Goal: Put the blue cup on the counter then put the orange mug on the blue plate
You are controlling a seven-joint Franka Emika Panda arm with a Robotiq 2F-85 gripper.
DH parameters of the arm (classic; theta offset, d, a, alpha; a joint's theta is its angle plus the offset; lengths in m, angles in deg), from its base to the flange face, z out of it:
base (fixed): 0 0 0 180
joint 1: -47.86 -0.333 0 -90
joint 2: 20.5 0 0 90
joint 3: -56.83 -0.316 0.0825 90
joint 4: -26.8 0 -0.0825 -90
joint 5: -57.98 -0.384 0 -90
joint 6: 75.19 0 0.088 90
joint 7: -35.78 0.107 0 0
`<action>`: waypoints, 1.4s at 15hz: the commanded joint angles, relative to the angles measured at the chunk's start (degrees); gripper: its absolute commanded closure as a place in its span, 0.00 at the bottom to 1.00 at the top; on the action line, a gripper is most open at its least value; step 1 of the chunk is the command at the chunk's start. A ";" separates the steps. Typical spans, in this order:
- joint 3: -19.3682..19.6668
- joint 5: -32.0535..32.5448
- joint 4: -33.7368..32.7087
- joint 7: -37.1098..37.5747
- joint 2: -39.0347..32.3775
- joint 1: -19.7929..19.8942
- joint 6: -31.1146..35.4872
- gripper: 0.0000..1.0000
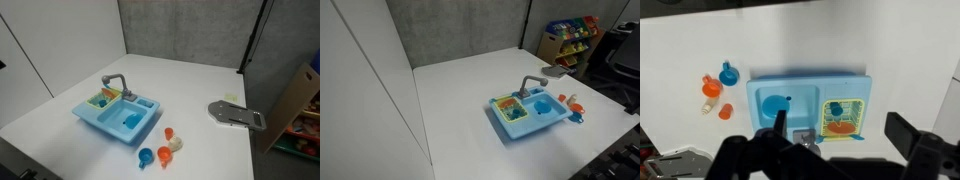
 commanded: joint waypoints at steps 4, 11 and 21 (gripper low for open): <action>-0.14 -0.14 0.02 -0.16 -0.50 0.21 -0.20 0.00; -1.75 0.04 -4.09 1.34 -3.67 0.46 -0.58 0.00; -6.38 1.94 -16.20 7.78 -13.54 2.41 -5.50 0.00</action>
